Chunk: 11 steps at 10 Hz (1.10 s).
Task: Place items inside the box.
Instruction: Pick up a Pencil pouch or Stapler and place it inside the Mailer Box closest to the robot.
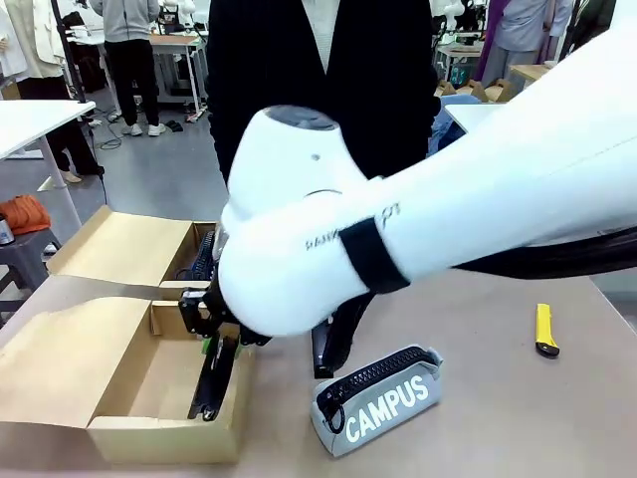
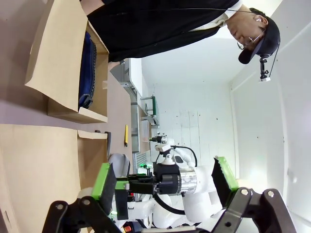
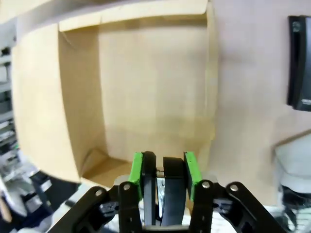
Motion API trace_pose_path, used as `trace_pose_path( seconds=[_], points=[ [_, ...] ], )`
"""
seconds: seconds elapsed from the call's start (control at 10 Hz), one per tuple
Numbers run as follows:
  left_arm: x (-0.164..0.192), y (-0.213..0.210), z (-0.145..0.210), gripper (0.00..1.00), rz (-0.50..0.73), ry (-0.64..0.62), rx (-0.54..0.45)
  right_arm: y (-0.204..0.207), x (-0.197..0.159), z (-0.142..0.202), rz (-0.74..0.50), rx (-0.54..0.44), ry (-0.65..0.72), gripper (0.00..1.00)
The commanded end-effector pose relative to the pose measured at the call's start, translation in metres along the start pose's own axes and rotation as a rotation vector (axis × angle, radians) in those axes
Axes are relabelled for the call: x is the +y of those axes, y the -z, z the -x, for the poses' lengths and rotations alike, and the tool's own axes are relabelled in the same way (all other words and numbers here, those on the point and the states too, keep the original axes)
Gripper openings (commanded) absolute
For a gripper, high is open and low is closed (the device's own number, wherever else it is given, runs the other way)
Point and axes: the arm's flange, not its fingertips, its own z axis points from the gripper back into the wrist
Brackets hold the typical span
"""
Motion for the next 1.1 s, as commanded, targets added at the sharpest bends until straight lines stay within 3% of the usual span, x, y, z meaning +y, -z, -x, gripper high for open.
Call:
trace_pose_path(
  seconds=[0.0,0.4,0.5,0.6,1.0],
  points=[
    [-0.001,-0.001,0.002,1.00,0.013,0.019,0.003,0.015,0.034,-0.011,0.030,-0.024,0.057,0.40],
    [-0.001,-0.001,0.002,1.00,0.013,0.019,0.003,0.021,0.030,-0.018,0.024,-0.058,0.068,0.43],
    [-0.001,-0.001,0.002,1.00,0.013,0.019,0.003,0.022,0.028,-0.019,0.025,-0.079,0.065,0.88],
    [-0.001,-0.001,0.002,1.00,0.013,0.019,0.003,0.021,0.024,-0.022,0.030,-0.097,0.065,1.00],
    [-0.001,-0.001,0.002,1.00,0.013,0.019,0.003,0.020,0.014,-0.023,0.011,-0.107,0.072,1.00]
  ],
)
